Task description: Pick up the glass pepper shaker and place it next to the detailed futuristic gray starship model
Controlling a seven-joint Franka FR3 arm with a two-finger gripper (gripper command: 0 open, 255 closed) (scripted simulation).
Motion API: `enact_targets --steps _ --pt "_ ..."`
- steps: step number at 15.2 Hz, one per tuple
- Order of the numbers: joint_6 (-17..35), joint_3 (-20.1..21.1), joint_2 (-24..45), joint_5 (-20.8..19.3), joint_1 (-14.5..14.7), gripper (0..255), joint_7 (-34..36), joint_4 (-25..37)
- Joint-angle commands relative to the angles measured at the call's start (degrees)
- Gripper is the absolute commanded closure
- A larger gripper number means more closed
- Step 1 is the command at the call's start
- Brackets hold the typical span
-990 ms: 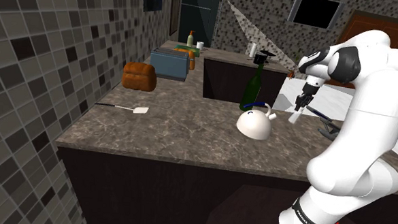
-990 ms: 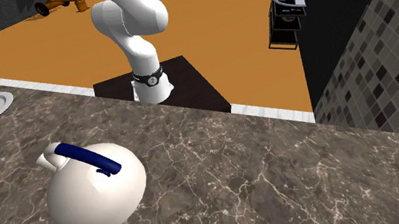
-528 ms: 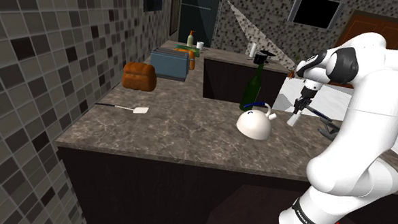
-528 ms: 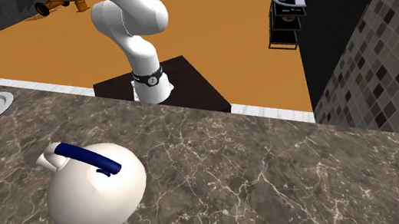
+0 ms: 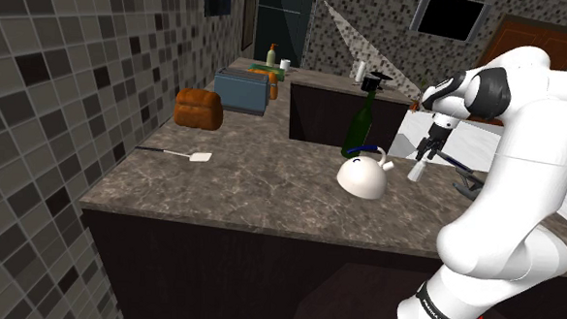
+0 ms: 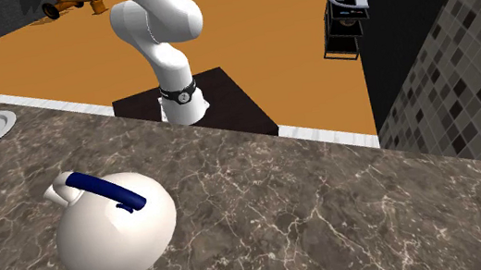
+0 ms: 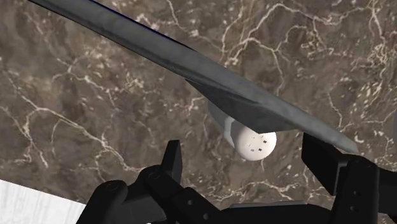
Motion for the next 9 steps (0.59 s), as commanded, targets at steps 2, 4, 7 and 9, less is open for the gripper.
enact_targets --steps 2,4,7,9 --pt "0.00 0.00 0.00 0.00 0.00 0 0.00 0.00" --pt "-3.43 -0.34 -1.08 -0.75 0.01 0 0.50 2.50" --pt "-6.60 -0.59 -1.79 -1.26 -0.07 0 0.86 5.05" --pt "-6.60 -0.59 -1.79 -1.27 -0.07 0 0.86 5.05"
